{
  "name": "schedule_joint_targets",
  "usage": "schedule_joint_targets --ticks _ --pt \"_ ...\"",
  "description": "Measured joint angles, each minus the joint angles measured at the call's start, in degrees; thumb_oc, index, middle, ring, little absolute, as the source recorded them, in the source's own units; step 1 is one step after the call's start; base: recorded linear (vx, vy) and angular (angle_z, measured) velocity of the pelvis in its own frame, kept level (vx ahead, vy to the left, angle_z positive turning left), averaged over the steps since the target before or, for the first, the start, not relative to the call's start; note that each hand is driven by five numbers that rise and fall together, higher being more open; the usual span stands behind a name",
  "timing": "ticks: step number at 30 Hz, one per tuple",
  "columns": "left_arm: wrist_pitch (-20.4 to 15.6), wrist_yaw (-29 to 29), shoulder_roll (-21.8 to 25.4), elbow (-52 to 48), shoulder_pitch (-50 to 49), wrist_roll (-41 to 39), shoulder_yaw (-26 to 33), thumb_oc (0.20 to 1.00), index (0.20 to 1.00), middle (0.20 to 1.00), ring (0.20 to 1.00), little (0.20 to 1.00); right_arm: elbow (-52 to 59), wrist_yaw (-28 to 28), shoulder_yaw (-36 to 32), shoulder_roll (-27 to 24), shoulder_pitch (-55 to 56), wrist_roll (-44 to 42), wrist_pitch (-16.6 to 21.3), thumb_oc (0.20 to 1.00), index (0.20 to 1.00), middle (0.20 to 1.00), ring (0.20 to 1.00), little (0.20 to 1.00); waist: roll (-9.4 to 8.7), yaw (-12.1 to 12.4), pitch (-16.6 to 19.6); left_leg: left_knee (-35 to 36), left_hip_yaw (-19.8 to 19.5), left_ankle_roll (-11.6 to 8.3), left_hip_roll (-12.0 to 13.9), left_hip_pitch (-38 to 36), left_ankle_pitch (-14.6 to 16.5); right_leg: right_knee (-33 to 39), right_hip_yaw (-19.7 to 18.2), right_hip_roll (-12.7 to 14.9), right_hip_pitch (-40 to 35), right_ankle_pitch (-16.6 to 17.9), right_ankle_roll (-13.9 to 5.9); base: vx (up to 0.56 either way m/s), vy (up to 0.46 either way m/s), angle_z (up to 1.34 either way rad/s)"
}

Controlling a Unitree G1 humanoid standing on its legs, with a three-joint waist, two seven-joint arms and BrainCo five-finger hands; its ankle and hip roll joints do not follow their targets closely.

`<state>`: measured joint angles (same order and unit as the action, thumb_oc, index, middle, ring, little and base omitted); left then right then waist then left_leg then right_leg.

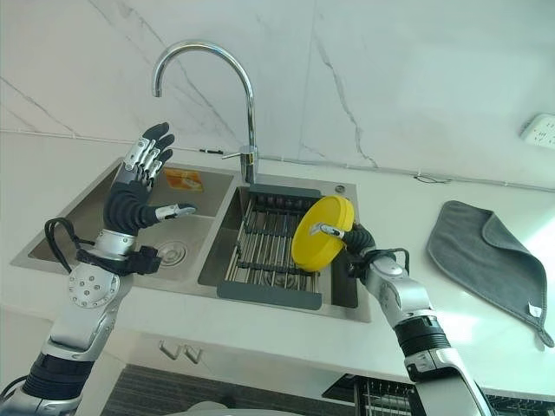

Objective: Place the dishes in the dishwasher.

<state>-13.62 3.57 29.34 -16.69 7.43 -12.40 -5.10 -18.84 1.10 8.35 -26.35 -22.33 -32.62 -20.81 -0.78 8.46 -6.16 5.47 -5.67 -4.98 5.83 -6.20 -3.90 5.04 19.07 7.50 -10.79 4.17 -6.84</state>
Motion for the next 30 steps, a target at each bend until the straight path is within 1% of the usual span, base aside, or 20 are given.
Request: schedule_joint_targets --ticks 10,15,21,22,23,24,25,26,29,30 --pt "0.2 0.5 0.0 1.2 0.2 0.0 -0.1 1.0 1.0 1.0 1.0 1.0 -1.0 1.2 0.1 0.0 -0.6 0.0 -0.1 1.0 1.0 1.0 1.0 1.0 -0.16 0.1 -0.1 0.0 -0.1 -0.01 0.0 0.0 0.0 0.0 0.1 0.0 0.0 -0.1 0.01 0.0 0.0 0.0" --pt "1.1 0.8 0.2 1.2 0.4 0.0 -1.1 1.0 1.0 1.0 1.0 1.0 -1.0 2.2 0.1 0.0 -1.1 0.0 -0.2 1.0 1.0 1.0 1.0 1.0 -0.26 0.1 -0.2 0.0 -0.1 -0.01 0.0 0.0 0.0 0.0 0.2 0.0 -0.1 -0.2 0.11 0.0 0.0 0.0" --pt "1.2 0.8 0.2 1.2 0.4 0.0 -1.7 1.0 1.0 1.0 1.0 1.0 -1.7 2.4 0.3 0.0 -2.2 0.0 -0.7 1.0 1.0 1.0 1.0 1.0 -0.25 0.2 -0.2 0.0 -0.1 -0.02 0.0 0.0 0.0 0.0 0.2 0.0 -0.1 -0.2 0.09 0.0 0.0 0.0" --pt "1.3 0.8 0.2 1.2 0.5 0.0 -1.7 1.0 1.0 1.0 1.0 1.0 -1.7 2.5 0.3 0.0 -2.2 0.0 -0.9 0.843 0.843 0.843 0.843 0.843 -0.24 0.2 -0.2 0.0 -0.1 -0.02 0.0 0.0 0.0 0.0 0.2 0.0 -0.1 -0.2 0.09 0.0 0.0 0.0" --pt "1.3 0.8 0.2 1.2 0.6 0.0 -1.7 1.0 1.0 1.0 1.0 1.0 -1.7 2.5 0.3 0.0 -2.3 0.0 -1.1 0.736 0.736 0.736 0.736 0.736 -0.24 0.2 -0.2 0.0 -0.1 -0.02 0.0 0.0 0.0 0.0 0.2 0.0 -0.1 -0.2 0.09 0.0 0.0 0.0" --pt "1.3 0.8 0.2 1.2 0.7 0.0 -1.7 1.0 1.0 1.0 1.0 1.0 -1.8 2.5 0.3 0.0 -2.5 0.0 -1.1 0.514 0.514 0.514 0.514 0.514 -0.24 0.2 -0.2 0.0 -0.1 -0.02 0.0 0.0 0.0 0.0 0.2 0.0 -0.1 -0.2 0.1 0.0 0.0 0.0" --pt "1.4 0.8 0.2 1.2 0.8 0.0 -1.7 1.0 1.0 1.0 1.0 1.0 -2.2 2.4 0.3 0.0 -2.9 0.0 -1.1 0.432 0.432 0.432 0.432 0.432 -0.23 0.2 -0.2 0.0 -0.1 -0.03 0.0 -0.1 0.0 0.0 0.2 -0.1 -0.2 -0.2 0.1 0.0 0.0 0.0" --pt "1.4 0.8 0.2 1.2 1.0 0.0 -1.7 1.0 1.0 1.0 1.0 1.0 -2.2 2.4 0.3 0.0 -3.1 0.1 -1.2 0.2 0.2 0.2 0.2 0.2 -0.24 0.2 -0.2 0.0 -0.1 -0.03 0.0 -0.1 0.0 0.0 0.2 -0.1 -0.2 -0.2 0.1 0.0 0.0 0.0" --pt "1.4 0.8 0.2 1.2 1.2 0.0 -1.8 1.0 1.0 1.0 1.0 1.0 -2.4 2.4 1.3 -0.1 -4.3 2.3 -1.2 0.2 0.2 0.2 0.2 0.2 -0.25 0.2 -0.2 0.0 -0.1 -0.03 0.0 -0.1 0.0 0.0 0.2 -0.1 -0.2 -0.2 0.1 0.0 0.0 0.0" --pt "1.4 0.8 0.2 1.2 1.2 0.0 -1.8 1.0 1.0 1.0 1.0 1.0 -3.4 2.3 2.6 -0.2 -4.8 3.0 -1.5 0.2 0.2 0.2 0.2 0.2 -0.29 0.2 -0.2 0.0 -0.1 -0.02 0.0 -0.1 0.0 0.0 0.2 -0.1 -0.2 -0.2 0.11 0.0 0.0 0.0"
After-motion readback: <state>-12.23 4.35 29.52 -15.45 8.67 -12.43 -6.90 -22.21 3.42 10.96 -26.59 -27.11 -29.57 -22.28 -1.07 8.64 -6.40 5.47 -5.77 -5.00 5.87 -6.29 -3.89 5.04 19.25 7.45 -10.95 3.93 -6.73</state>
